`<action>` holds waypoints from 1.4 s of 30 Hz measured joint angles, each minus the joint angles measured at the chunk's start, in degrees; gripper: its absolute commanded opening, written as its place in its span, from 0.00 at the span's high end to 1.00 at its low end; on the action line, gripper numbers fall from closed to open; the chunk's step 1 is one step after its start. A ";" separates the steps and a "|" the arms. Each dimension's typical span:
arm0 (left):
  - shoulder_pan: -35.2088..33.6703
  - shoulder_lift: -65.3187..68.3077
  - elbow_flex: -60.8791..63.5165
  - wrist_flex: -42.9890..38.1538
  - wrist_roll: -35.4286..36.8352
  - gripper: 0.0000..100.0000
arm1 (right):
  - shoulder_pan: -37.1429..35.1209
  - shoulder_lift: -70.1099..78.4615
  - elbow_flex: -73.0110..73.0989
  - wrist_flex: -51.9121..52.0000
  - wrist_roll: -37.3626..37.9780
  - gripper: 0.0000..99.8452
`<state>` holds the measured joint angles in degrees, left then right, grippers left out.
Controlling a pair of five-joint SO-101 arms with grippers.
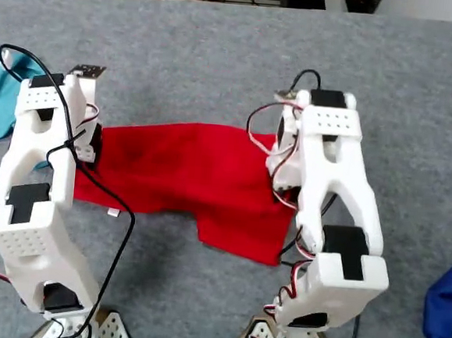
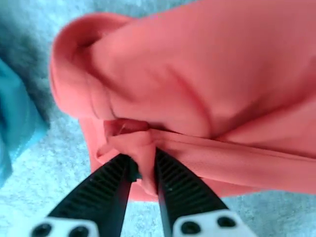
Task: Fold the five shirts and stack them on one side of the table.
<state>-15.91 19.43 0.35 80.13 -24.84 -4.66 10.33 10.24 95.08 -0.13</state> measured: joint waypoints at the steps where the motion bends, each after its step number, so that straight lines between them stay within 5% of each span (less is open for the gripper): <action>1: 0.00 0.00 0.00 -0.70 0.35 0.98 | 0.00 0.00 2.02 -1.67 0.00 0.99; 17: 0.79 0.00 -10.29 -24.62 19.78 0.98 | 0.00 0.00 -2.02 -32.35 0.00 0.99; 30: 3.52 0.00 -10.99 -28.40 20.92 0.98 | 1.58 3.43 -3.08 -60.04 0.00 0.99; 34: 3.69 0.00 -8.00 -28.57 20.92 0.98 | 1.58 8.44 -3.08 -60.57 0.35 0.99; 37: 3.69 0.00 -4.40 -28.57 18.99 0.98 | 1.58 8.97 -3.08 -55.12 2.90 0.92; 42: 3.69 0.00 0.88 -28.57 17.32 0.98 | 1.58 8.97 -4.92 -44.57 4.66 0.62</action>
<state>-12.22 19.43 1.23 51.56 -7.52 -3.08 19.30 5.32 50.51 4.53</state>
